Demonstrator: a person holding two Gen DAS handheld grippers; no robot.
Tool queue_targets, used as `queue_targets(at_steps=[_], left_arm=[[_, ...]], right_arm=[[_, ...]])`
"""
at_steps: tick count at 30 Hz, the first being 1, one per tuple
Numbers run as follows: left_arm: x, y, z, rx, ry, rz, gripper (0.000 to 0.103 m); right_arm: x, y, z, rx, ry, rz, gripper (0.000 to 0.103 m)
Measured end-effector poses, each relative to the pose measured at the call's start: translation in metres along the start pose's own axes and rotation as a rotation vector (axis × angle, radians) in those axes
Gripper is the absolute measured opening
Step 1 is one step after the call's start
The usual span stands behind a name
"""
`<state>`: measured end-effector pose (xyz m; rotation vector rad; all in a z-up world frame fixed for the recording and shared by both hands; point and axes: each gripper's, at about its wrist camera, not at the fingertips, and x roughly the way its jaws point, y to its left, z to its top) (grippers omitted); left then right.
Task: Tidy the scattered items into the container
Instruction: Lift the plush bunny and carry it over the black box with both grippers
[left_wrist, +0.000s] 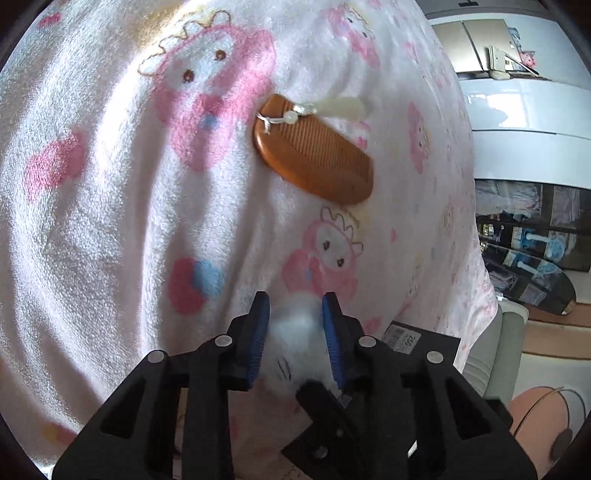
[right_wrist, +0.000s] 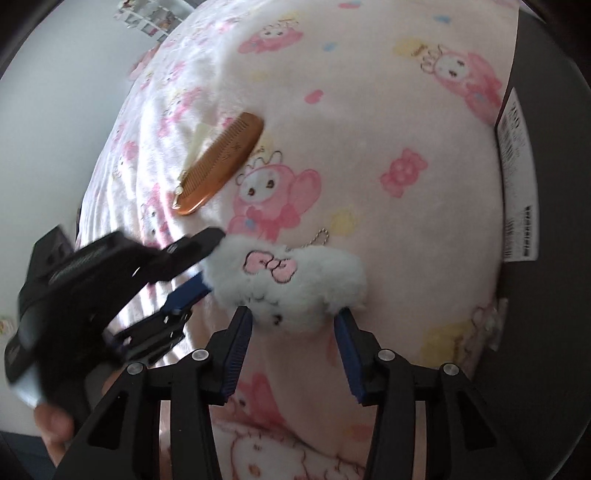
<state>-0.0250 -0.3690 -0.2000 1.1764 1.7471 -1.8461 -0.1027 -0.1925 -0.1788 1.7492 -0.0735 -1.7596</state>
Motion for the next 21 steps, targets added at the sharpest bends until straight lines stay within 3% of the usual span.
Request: queue_targets(at_steps=[4,9,13,15,21], left_arm=[[-0.002,-0.004,-0.007,0.025,0.011,0.004,0.03],[0.009,0.005,0.007,-0.035,-0.015,0.04,0.035],[0.03,0.005,0.01,-0.032,0.084,-0.015,0.031],[0.023,0.0,0.006,0.017,0.07,-0.033,0.03],[-0.018,-0.019,-0.019,0.165,0.081,-0.224,0.03]], right_arm=[[-0.001,-0.003,0.006,0.036,-0.058,0.033,0.042],[-0.003,-0.007,0.013,0.081,-0.114,0.029,0.043],[0.008,-0.013,0.021,0.108,-0.099,0.076,0.043],[0.007,-0.008,0.021,0.076,-0.114,0.089,0.033],[-0.046,0.004,0.007,0.0,-0.221,0.111,0.031]])
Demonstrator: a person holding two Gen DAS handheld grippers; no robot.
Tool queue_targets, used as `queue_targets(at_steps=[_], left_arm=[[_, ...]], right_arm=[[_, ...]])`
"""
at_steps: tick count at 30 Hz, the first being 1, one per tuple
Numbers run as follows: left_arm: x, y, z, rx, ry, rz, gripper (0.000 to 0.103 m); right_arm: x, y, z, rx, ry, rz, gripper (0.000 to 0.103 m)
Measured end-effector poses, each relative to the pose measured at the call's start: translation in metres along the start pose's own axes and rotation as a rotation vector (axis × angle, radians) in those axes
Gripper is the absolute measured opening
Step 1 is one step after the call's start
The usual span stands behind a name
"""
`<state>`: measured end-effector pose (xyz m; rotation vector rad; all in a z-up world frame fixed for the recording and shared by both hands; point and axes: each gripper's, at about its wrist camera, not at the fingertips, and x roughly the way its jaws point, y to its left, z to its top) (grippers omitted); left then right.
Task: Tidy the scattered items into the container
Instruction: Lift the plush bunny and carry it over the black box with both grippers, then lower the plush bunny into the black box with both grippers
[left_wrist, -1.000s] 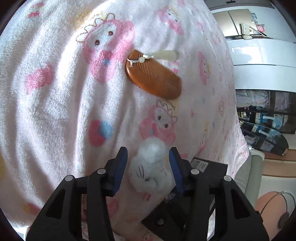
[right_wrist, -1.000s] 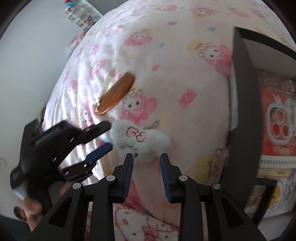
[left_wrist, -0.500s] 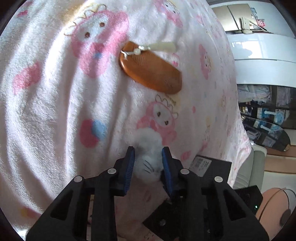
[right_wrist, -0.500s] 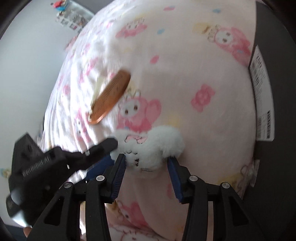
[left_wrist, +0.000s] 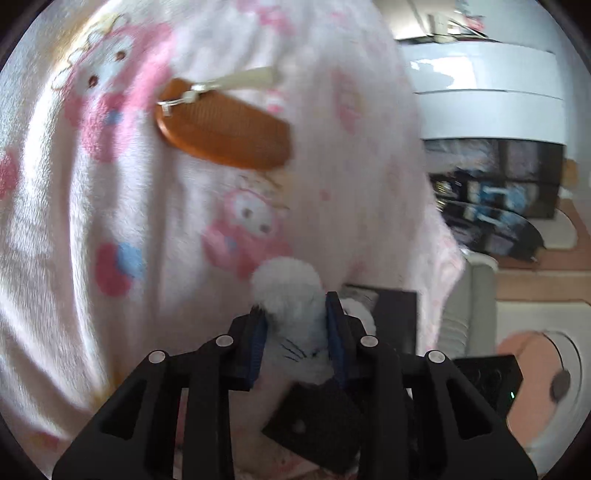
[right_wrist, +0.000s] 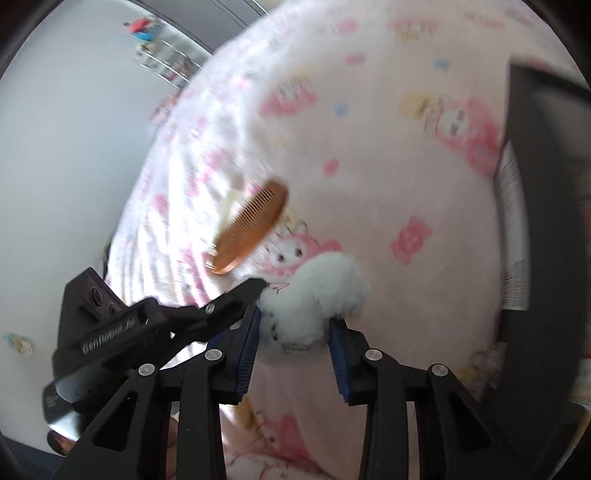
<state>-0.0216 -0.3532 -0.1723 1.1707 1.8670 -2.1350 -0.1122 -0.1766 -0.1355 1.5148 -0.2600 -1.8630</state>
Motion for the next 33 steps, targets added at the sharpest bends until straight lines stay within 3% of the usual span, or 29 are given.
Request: queue_targets(at_steps=[3,6,11,18,25,33], left_arm=[[-0.021,-0.022,-0.021,0.069,-0.01,-0.075,0.029],[-0.028,-0.058,-0.05,0.18,-0.015,-0.095,0.029],[-0.003,-0.122,-0.097,0.303,0.032,-0.136,0.03],[0.048,-0.18,-0.159,0.441,0.162,-0.152,0.03],[0.097,-0.204,-0.201,0.502,0.256,-0.107,0.03],[0.127,-0.185,-0.204,0.481,0.279,0.018,0.03]], right_arm=[[-0.038,0.004,-0.007,-0.024,-0.026,0.071,0.029],[-0.082,0.006,-0.022,-0.054,-0.087,0.092,0.029],[-0.154,-0.003,-0.045,-0.074,-0.216,0.03,0.029],[-0.238,-0.07,-0.074,-0.006,-0.31,-0.043,0.029],[-0.267,-0.125,-0.085,0.025,-0.312,-0.118,0.029],[-0.238,-0.167,-0.077,0.036,-0.223,-0.093,0.029]])
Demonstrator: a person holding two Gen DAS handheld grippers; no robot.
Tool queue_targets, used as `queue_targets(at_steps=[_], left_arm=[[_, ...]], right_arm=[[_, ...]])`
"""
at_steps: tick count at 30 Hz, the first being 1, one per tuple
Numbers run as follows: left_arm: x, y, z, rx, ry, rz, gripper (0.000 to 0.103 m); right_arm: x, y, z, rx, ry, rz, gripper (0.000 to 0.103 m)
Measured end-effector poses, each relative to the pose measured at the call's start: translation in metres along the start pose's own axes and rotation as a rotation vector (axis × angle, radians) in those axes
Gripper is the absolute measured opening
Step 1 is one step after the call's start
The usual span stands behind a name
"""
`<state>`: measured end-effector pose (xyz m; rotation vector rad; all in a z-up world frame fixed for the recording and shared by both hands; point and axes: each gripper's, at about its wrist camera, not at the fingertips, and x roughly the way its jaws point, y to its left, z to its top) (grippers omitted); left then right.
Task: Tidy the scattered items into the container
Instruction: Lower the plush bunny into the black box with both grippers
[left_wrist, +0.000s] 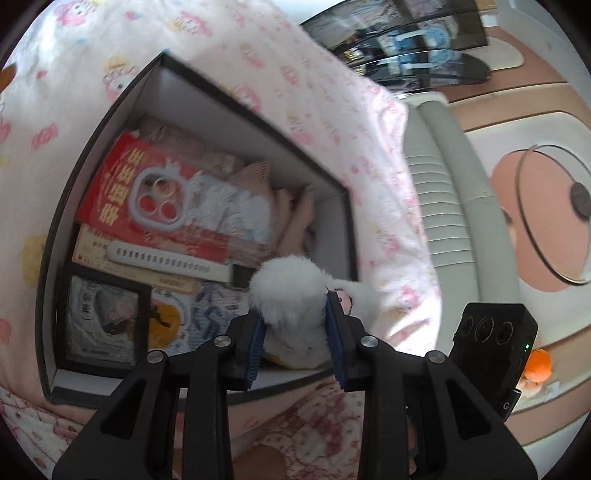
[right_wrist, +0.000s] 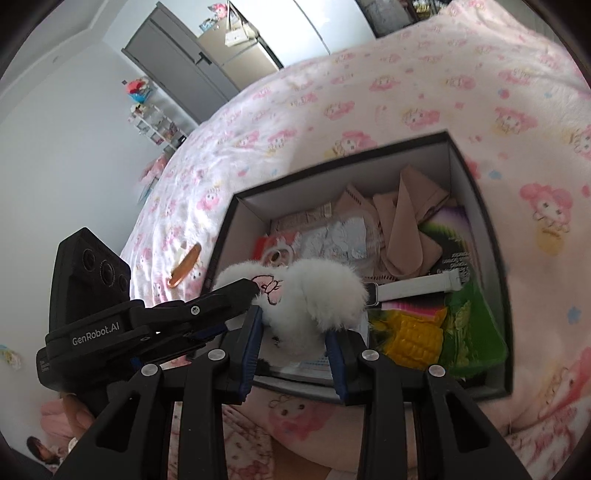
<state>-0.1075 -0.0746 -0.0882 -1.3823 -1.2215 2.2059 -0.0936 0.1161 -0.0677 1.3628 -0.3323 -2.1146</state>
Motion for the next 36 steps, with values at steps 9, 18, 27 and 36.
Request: queue_targets(at_steps=[9,18,27,36], left_arm=[[0.021,0.022,-0.001,-0.044,0.023,0.097,0.03],[0.022,0.011,-0.01,0.022,0.03,0.25,0.029],[0.001,0.005,-0.002,0.047,-0.054,0.337,0.029],[0.021,-0.001,0.001,0.1,-0.015,0.333,0.029]], right_arm=[[0.043,-0.024,0.004,0.012,0.103,0.018,0.029],[0.038,-0.033,-0.001,0.041,0.098,0.062,0.029],[0.003,-0.03,0.026,-0.013,0.001,-0.016,0.029],[0.044,-0.036,0.044,-0.077,0.122,-0.084,0.029]])
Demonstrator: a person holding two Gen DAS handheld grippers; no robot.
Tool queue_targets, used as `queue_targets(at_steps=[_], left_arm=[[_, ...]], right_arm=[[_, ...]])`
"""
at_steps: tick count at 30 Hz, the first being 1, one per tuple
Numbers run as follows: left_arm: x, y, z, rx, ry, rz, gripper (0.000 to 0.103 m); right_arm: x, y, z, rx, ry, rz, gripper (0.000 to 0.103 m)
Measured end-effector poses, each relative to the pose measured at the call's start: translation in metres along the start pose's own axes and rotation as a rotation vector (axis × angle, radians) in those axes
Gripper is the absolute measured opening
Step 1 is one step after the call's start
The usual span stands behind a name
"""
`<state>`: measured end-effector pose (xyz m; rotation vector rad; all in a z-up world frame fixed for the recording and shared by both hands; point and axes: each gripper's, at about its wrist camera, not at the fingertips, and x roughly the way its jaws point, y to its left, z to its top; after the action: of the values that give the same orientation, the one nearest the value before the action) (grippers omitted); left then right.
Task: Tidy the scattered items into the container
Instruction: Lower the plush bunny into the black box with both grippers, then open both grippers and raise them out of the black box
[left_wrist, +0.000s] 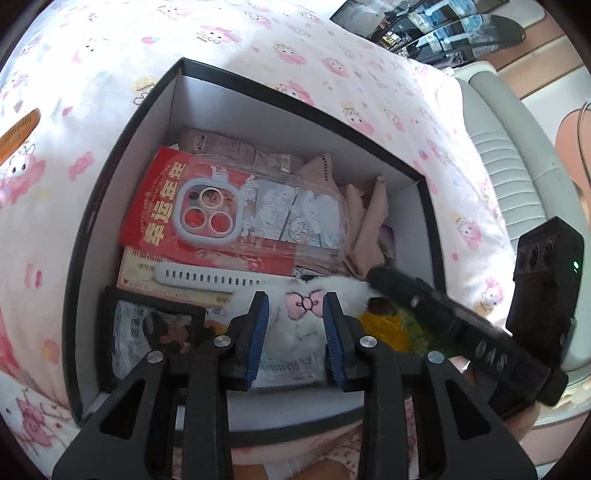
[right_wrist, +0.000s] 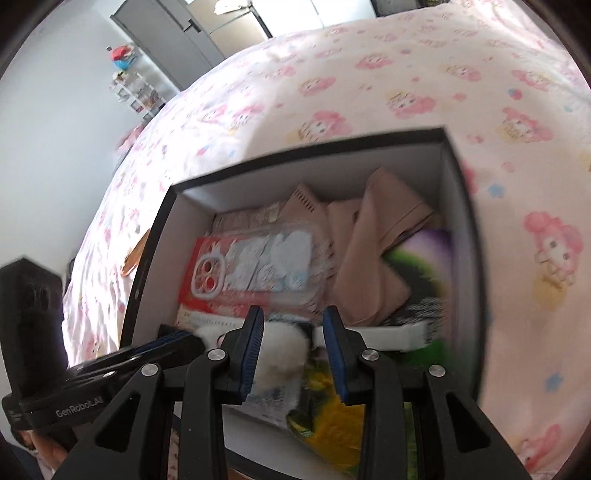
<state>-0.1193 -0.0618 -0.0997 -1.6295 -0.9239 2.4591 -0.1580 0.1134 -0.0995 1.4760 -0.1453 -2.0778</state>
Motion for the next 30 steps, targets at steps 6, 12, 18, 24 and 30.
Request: queue_targets(at_steps=[6,12,18,24,30], left_arm=[[0.012,0.006,0.01,-0.008,0.022,0.061,0.029],[0.005,0.004,0.015,0.016,0.011,0.048,0.029],[0.014,-0.004,0.02,0.025,0.019,-0.005,0.029],[0.027,-0.011,0.016,0.046,0.076,0.021,0.029],[0.012,-0.009,0.011,0.046,0.087,-0.011,0.029]], right_arm=[[0.017,0.003,-0.012,-0.016,0.083,0.033,0.029],[0.006,0.007,-0.024,-0.057,0.096,0.108,0.03],[-0.016,0.005,-0.017,-0.087,-0.079,-0.096,0.03],[0.007,0.005,-0.025,-0.106,0.018,-0.177,0.029],[0.004,0.011,-0.033,-0.15,0.056,-0.087,0.03]])
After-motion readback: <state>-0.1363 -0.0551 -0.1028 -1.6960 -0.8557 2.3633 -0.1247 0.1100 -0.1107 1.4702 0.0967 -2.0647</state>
